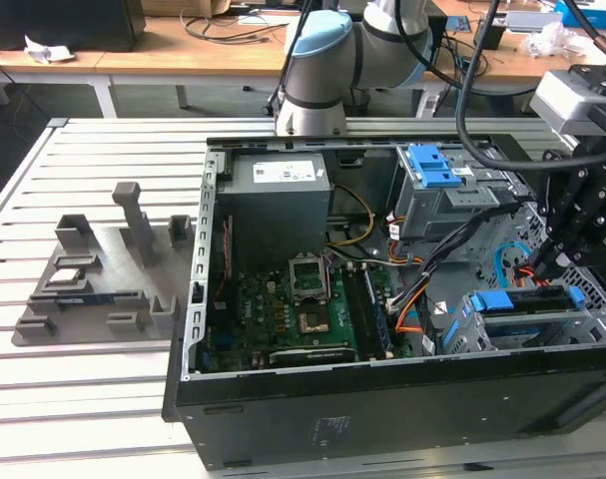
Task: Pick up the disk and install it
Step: 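Insert the second disk wire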
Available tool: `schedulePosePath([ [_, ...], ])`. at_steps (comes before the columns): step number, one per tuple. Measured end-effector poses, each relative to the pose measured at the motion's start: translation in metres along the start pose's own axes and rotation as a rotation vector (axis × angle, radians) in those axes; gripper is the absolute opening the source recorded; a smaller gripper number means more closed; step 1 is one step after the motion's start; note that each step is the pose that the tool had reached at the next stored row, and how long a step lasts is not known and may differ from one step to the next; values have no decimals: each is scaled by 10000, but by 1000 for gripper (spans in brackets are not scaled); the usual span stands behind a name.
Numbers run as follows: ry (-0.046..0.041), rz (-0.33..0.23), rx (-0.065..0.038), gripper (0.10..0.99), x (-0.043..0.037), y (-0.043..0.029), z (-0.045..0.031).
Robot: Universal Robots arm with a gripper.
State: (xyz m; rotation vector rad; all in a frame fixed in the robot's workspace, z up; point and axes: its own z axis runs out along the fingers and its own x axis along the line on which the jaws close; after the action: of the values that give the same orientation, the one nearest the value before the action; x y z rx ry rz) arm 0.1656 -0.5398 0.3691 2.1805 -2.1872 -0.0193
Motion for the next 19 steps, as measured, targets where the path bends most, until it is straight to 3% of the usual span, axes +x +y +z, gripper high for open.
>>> schedulePosePath([
  [2,107,-233,2,161,0,0,15],
  [5,165,-708,18,161,-2,-3,54],
  [11,173,-839,23,161,-8,-7,155],
  [19,152,-849,24,161,-38,-17,196],
])
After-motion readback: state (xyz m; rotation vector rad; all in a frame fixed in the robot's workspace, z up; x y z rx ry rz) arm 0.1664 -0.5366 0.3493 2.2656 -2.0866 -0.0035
